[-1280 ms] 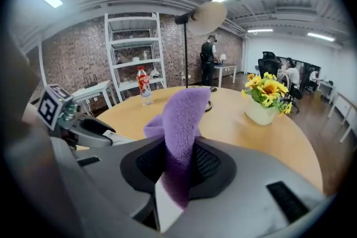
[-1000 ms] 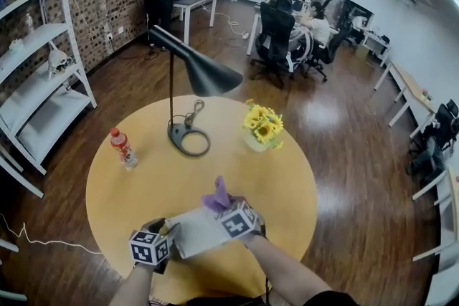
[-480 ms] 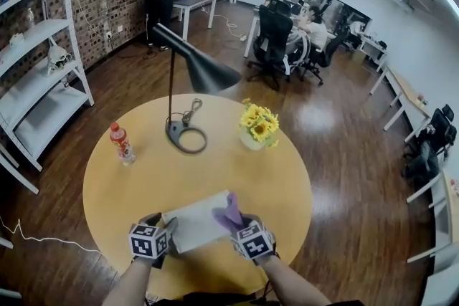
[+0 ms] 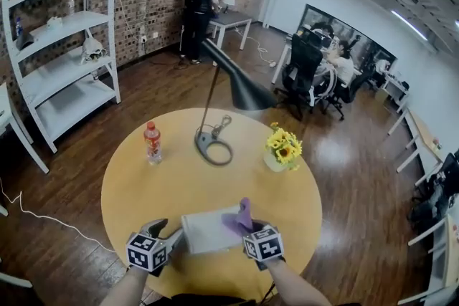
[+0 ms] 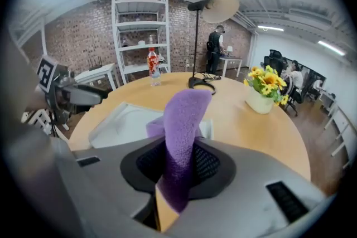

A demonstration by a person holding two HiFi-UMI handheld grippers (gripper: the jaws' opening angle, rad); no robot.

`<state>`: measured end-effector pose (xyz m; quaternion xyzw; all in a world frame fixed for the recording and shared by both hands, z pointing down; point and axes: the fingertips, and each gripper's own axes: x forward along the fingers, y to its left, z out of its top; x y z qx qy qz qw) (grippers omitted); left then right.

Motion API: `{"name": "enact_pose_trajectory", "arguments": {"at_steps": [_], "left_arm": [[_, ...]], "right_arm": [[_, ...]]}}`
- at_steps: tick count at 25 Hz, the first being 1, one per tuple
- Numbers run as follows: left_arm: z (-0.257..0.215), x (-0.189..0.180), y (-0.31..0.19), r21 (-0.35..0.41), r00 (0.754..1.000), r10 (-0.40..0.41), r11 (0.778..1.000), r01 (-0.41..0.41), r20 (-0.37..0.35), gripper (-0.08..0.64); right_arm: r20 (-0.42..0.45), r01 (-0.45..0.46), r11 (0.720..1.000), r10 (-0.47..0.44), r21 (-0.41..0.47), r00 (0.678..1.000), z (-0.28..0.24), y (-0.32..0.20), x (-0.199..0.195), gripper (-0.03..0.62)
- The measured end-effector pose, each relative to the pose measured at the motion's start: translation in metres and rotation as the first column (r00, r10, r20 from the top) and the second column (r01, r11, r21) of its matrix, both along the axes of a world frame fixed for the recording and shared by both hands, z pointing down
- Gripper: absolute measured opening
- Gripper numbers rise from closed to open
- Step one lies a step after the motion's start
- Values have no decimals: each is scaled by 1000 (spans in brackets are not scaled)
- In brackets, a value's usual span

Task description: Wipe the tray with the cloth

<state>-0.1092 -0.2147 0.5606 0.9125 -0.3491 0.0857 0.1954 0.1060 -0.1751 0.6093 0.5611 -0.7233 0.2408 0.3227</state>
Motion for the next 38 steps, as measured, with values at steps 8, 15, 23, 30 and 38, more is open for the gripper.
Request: {"name": "enact_pose_trajectory", "arguments": {"at_steps": [8, 15, 23, 30, 38], "left_arm": [[1, -45, 18, -13, 997, -82, 997, 82, -2, 216], [10, -29, 29, -37, 999, -42, 998, 42, 2, 216], [12, 18, 44, -58, 998, 67, 996, -67, -5, 216], [14, 24, 50, -69, 997, 72, 995, -73, -15, 216], [0, -19, 56, -73, 999, -15, 997, 11, -50, 216]], "right_arm": [[152, -4, 991, 25, -135, 988, 5, -69, -47, 89], [116, 13, 984, 8, -178, 993, 24, -41, -52, 89], [-1, 92, 990, -93, -109, 996, 25, 21, -48, 89], [-1, 92, 994, -92, -62, 996, 26, 42, -46, 89], [5, 151, 988, -151, -26, 988, -3, -17, -76, 89]]}}
